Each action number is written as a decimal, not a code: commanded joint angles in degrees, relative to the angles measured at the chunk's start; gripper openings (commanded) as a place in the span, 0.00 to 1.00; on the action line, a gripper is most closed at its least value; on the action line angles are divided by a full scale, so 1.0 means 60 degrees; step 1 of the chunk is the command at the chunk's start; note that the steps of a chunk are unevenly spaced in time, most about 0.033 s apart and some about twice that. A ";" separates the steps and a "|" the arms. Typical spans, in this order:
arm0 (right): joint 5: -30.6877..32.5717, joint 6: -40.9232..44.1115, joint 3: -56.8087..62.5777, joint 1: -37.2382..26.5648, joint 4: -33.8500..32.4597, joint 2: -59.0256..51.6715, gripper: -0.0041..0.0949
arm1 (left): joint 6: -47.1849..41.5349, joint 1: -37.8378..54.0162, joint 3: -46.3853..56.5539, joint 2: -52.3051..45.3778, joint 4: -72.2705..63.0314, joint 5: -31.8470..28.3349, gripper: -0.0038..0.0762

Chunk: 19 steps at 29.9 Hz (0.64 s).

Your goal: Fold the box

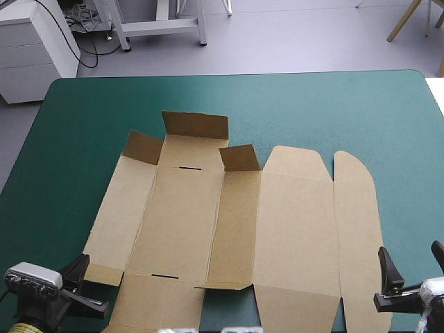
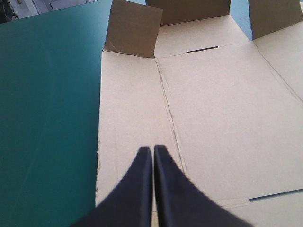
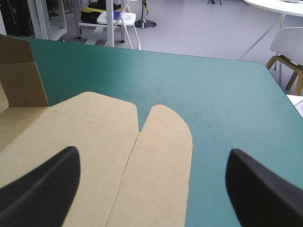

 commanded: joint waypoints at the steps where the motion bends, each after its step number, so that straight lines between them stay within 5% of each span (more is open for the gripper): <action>1: -0.0780 -0.0046 -0.0192 -0.0032 -0.0035 0.0262 0.91 | -0.0071 -0.0075 -0.0338 0.0160 -0.0079 -0.0680 0.04; 8: -0.0743 -0.0581 -0.0578 -0.0032 0.0156 0.0956 0.91 | -0.0071 -0.0075 -0.0338 0.0160 -0.0079 -0.0680 0.04; 19: -0.0800 -0.3224 -0.3339 -0.0032 0.2600 0.5793 0.91 | -0.0071 -0.0075 -0.0338 0.0160 -0.0079 -0.0680 0.04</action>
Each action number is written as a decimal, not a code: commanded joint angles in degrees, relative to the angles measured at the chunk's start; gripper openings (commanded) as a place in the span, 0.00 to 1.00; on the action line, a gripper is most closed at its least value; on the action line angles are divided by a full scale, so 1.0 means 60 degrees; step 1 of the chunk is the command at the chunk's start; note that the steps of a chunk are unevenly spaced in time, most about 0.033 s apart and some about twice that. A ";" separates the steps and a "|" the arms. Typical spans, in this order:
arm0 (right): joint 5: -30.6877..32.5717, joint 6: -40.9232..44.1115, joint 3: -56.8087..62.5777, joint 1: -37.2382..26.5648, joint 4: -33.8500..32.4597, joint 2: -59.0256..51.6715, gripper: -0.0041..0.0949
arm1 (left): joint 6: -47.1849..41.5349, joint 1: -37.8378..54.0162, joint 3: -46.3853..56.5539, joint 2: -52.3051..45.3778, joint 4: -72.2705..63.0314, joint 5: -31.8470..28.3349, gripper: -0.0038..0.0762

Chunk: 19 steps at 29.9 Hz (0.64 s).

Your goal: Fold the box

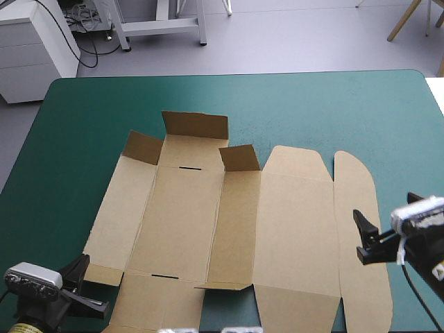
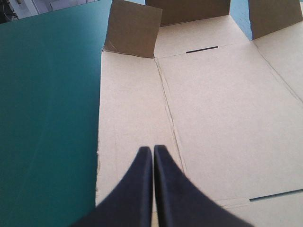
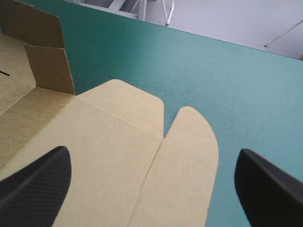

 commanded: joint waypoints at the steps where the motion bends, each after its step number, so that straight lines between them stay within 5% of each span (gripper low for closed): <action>1: -0.0735 -0.1167 -0.1175 -0.0032 0.1174 0.1732 0.91 | -0.0071 -0.0075 -0.0338 0.0160 -0.0079 -0.0680 0.04; 9: -0.0583 -0.2844 -0.2695 -0.0032 0.3528 0.4930 0.91 | -0.0071 -0.0075 -0.0338 0.0160 -0.0079 -0.0680 0.04; 19: 0.0018 -0.3313 -0.5176 0.1521 0.3062 0.8155 0.91 | -0.0071 -0.0075 -0.0338 0.0160 -0.0079 -0.0680 0.04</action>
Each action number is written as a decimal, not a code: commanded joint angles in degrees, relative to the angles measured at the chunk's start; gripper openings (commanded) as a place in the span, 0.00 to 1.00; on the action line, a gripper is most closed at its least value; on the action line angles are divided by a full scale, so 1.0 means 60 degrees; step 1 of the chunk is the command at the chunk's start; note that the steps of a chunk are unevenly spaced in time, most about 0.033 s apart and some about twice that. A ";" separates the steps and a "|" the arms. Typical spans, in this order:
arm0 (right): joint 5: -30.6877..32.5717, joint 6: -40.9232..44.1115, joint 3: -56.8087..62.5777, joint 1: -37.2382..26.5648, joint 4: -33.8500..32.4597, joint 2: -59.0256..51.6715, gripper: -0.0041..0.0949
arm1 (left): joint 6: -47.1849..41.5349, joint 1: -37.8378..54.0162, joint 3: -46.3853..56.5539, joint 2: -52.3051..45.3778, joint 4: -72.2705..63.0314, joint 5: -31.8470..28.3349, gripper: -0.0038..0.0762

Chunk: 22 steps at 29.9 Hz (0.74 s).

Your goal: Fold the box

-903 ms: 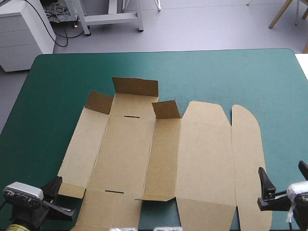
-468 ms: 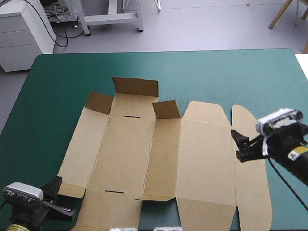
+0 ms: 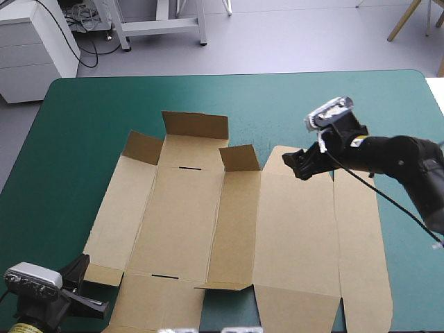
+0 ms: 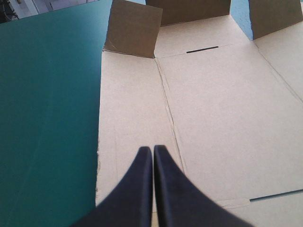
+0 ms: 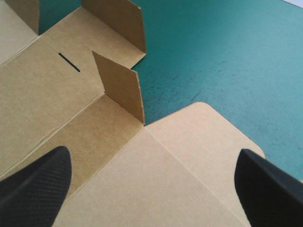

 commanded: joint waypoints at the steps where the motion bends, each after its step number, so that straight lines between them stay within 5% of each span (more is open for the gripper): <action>1: 0.0020 -0.0061 -0.1325 0.0589 -0.0329 0.0870 0.91 | -0.0071 -0.0075 -0.0338 0.0160 -0.0088 -0.0680 0.04; 16: 0.2297 -0.0565 -0.6041 0.1843 -0.2503 0.4927 0.90 | -0.0071 -0.0075 -0.0338 0.0160 -0.0088 -0.0680 0.04; 22: 0.2416 -0.1454 -0.6700 0.2197 -0.2581 0.5937 0.90 | -0.0071 -0.0075 -0.0338 0.0160 -0.0088 -0.0680 0.04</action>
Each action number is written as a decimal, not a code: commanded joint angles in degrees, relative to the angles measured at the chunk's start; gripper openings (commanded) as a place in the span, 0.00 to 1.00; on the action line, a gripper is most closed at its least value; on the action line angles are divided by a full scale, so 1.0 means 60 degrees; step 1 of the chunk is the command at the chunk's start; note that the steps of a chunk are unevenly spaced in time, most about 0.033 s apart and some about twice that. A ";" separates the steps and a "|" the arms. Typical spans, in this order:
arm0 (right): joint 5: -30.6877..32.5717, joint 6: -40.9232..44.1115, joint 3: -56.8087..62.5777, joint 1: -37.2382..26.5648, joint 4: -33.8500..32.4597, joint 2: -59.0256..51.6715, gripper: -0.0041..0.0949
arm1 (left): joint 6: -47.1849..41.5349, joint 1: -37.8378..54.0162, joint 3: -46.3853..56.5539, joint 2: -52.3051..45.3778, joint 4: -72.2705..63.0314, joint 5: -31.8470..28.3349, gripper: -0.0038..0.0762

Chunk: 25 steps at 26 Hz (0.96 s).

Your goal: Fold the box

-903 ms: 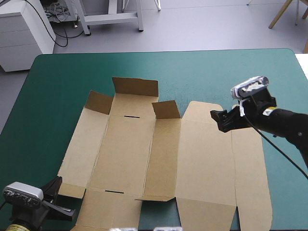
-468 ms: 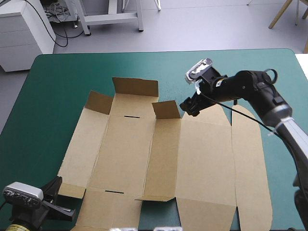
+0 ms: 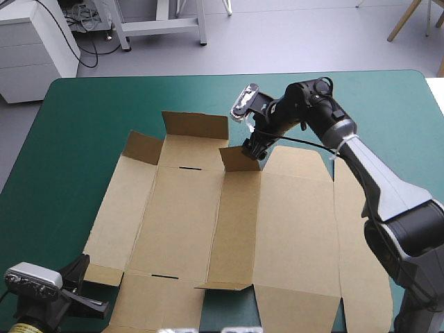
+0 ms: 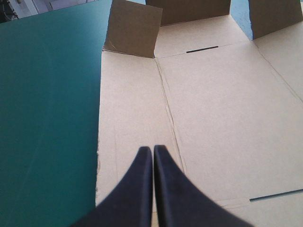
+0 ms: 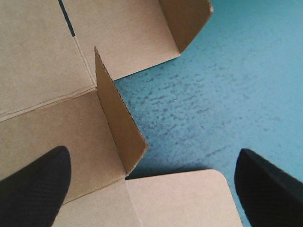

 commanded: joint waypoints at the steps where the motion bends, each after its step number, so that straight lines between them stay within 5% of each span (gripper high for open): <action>1: -0.0224 -0.0624 -0.0508 0.0154 0.0077 0.0002 0.90 | -0.0071 -0.0075 -0.0338 0.0160 -0.0079 -0.0680 0.04; 16: -0.0498 -0.1609 -0.0508 0.0392 0.0192 0.1124 0.85 | -0.0071 -0.0075 -0.0338 0.0160 -0.0079 -0.0680 0.04; 25: -0.0802 -0.1806 -0.0508 0.0392 0.0213 0.1121 0.06 | -0.0071 -0.0075 -0.0338 0.0160 -0.0061 -0.0680 0.04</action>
